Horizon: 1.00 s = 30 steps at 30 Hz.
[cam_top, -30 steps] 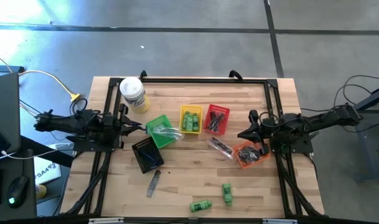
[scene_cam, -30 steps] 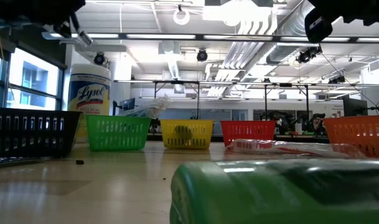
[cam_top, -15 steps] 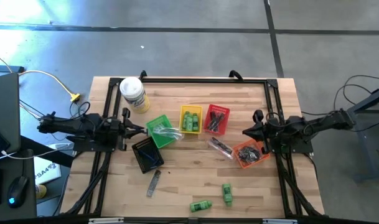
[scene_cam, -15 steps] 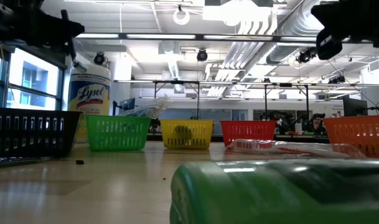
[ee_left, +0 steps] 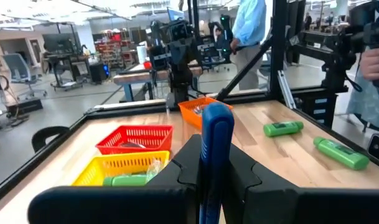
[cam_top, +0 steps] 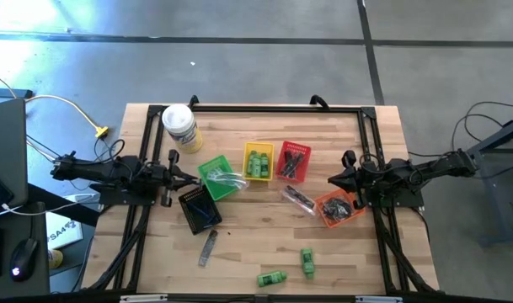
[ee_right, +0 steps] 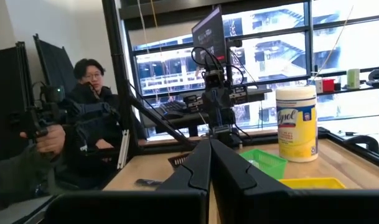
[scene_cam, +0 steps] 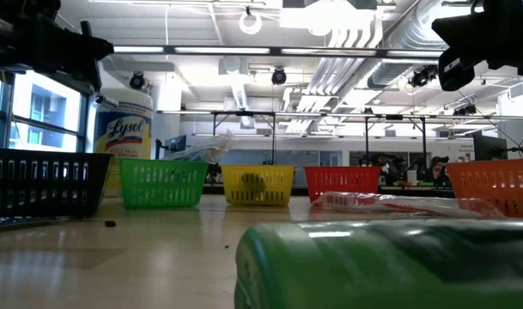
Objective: Pick & Place Travel size toiletries
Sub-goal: Put the blue razor into the black bin
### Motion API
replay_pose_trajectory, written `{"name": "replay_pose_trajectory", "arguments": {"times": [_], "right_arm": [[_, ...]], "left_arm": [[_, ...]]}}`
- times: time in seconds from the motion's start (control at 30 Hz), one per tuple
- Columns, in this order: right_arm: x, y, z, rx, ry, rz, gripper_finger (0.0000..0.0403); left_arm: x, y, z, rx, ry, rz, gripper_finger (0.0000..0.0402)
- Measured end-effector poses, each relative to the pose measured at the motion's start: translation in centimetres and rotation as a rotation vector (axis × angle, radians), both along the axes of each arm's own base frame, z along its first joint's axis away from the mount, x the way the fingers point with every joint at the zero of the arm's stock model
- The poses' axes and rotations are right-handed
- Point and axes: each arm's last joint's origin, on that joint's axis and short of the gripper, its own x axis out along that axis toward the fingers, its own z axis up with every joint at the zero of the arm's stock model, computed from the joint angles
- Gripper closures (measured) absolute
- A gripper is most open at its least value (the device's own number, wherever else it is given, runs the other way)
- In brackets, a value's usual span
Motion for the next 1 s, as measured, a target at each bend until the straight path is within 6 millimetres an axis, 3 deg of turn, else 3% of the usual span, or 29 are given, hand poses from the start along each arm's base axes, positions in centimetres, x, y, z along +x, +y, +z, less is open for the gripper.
{"name": "replay_pose_trajectory", "arguments": {"times": [0.77,1.0], "right_arm": [[0.0,0.26,-0.15,-0.046,0.005,0.081,0.0401],[0.11,-0.09,-0.33,-0.021,0.03,-0.041,0.0401]], "left_arm": [[0.01,0.0,-0.08,0.029,0.008,0.002,0.038],[0.01,-0.01,-0.16,0.031,0.017,-0.001,0.0375]]}}
